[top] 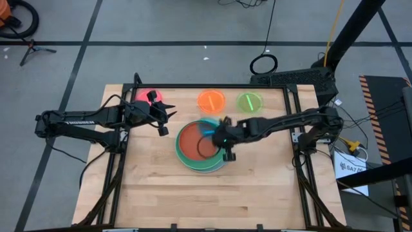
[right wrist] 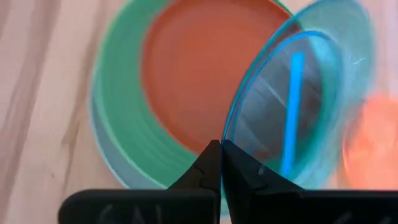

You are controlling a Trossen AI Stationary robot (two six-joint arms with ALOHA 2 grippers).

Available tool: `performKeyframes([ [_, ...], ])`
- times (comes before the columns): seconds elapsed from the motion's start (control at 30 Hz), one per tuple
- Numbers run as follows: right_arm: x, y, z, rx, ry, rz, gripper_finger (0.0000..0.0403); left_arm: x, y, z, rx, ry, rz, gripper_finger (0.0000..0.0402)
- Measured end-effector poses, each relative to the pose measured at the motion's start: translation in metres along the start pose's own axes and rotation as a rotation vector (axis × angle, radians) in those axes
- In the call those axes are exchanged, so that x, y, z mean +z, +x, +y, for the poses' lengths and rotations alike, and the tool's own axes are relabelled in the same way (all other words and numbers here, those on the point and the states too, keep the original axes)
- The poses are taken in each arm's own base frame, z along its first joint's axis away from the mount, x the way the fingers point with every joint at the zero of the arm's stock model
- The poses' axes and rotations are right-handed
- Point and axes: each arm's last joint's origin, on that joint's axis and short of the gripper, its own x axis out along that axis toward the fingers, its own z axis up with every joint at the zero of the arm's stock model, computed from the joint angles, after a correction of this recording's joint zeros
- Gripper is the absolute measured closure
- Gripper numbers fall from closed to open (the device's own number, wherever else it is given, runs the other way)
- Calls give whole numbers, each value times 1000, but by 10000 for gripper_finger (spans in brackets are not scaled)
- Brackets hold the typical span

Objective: Stack plastic plates
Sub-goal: Stack the blue plate on top of the dark orange plate, then stack the pink plate on top of the blue plate

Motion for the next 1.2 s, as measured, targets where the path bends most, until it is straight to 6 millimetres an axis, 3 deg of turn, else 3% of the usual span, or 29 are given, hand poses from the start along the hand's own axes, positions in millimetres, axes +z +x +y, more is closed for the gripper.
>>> performKeyframes([
  [0.13, 12, 14, 13, 19, -170, 13, 403, 0, 0, 0, -1, -1, 2, 289],
  [0.33, 16, 29, 21, 29, -288, 42, 403, 0, 0, 0, 1, 20, -4, 289],
  [0.53, 14, 43, 23, 35, -316, 69, 403, 0, 0, 0, 1, 16, -4, 289],
  [0.9, 17, 45, 23, 27, -328, 43, 378, 0, 0, 0, 1, 17, -3, 289],
  [1.2, 16, 48, 17, 18, -228, 48, 326, 0, 0, 0, 1, 16, -4, 289],
])
